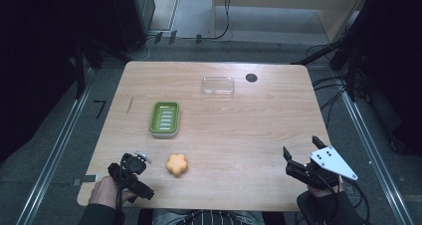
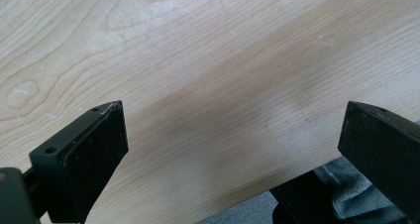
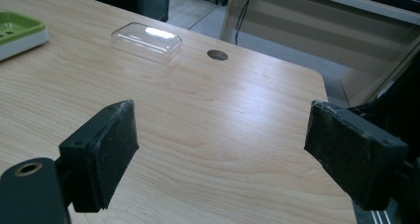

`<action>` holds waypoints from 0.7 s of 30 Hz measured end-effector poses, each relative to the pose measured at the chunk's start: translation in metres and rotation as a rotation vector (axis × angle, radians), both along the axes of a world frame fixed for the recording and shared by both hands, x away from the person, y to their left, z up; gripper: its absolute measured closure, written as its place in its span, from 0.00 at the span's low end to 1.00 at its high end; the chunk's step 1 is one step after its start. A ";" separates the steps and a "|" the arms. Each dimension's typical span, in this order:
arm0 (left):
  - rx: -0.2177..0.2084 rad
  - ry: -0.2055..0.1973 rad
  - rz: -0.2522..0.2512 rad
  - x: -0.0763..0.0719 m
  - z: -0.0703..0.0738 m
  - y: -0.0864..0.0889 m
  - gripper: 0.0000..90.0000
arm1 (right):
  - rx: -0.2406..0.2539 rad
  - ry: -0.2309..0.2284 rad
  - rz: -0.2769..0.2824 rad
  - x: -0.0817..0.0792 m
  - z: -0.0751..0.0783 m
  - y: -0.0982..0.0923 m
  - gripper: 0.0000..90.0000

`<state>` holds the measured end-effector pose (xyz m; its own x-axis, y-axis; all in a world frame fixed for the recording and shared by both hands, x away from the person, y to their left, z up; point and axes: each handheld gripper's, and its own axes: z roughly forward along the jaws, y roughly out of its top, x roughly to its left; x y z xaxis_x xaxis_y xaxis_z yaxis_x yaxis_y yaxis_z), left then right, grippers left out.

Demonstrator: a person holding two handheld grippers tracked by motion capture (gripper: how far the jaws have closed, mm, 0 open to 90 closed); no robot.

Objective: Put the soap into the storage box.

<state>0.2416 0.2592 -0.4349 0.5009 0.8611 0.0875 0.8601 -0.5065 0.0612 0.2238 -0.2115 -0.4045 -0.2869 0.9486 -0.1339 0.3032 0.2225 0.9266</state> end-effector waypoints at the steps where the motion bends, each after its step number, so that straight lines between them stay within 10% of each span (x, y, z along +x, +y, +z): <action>1: -0.002 -0.001 0.000 0.000 0.000 0.000 0.00 | 0.000 0.000 0.000 0.000 0.000 0.000 0.15; 21: -0.075 -0.026 -0.052 0.009 0.006 -0.020 0.00 | -0.001 -0.003 -0.005 0.001 -0.001 0.000 0.15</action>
